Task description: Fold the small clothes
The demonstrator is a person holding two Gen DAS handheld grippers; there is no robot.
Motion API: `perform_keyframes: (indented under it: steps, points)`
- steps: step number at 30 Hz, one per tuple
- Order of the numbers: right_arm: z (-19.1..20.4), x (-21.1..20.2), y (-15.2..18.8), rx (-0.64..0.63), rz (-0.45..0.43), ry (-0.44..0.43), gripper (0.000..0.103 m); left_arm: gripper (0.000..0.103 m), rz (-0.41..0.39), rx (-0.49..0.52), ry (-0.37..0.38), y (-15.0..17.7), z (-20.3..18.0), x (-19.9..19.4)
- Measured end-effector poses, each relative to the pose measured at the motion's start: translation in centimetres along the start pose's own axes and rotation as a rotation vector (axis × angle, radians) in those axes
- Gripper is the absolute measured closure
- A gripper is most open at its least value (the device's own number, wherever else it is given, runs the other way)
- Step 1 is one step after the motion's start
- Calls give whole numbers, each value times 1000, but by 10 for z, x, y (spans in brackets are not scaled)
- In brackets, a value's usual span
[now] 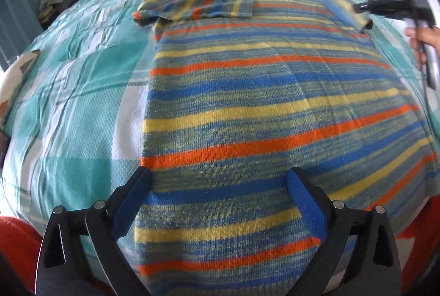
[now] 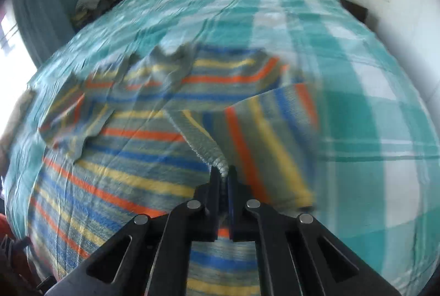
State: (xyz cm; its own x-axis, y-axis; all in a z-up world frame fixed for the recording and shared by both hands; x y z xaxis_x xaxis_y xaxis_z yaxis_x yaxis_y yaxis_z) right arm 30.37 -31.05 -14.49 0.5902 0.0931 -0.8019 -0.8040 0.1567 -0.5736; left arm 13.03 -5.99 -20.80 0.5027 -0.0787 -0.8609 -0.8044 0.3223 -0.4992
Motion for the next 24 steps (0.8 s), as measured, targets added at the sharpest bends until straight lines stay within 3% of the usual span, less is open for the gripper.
perform_keyframes:
  steps: [4,6,8,12,14,17,19,20,21,22,24]
  points:
    - [-120,-51,-16,225,-106,68,99,4,-4,-3,-4,2,-2,-2]
    - [-193,-65,2,360,-105,139,99,4,-8,-9,-7,2,-3,-1]
    - [-238,-59,21,453,-68,163,99,3,-11,-15,-8,2,-2,0]
    - [-267,-48,53,635,-84,-47,99,2,-4,-15,-14,1,-1,2]
    - [-269,-50,56,718,-138,-194,92,2,0,-25,-19,1,0,3]
    - [-276,-51,60,842,-187,-374,69,1,-4,-39,-36,3,2,3]
    - [-272,-49,56,846,-218,-424,69,0,-7,-39,-54,3,2,5]
    - [-270,-47,54,834,-210,-422,85,0,-7,-34,-62,3,2,5]
    - [-268,-41,53,816,-190,-356,101,0,-7,-27,-67,3,2,7]
    - [-272,-41,56,795,-174,-236,101,0,-7,-22,-70,3,2,7]
    - [-282,-50,63,783,-197,-80,101,0,-4,-23,-64,3,2,8]
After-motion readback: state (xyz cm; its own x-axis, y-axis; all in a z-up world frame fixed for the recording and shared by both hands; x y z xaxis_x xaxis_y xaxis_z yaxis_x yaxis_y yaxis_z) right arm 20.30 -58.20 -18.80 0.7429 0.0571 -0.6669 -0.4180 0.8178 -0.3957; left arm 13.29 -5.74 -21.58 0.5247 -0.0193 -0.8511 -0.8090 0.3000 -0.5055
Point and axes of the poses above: each gripper's, at about its wrist camera, not at the fingertips, and x roughly the way its jaws point, z to its left, y to its underside, the point moved 8 cm from there along x, roughly the way its jaws point, and after that the axes turned 8 degrees about x, right-handed, at the moved point
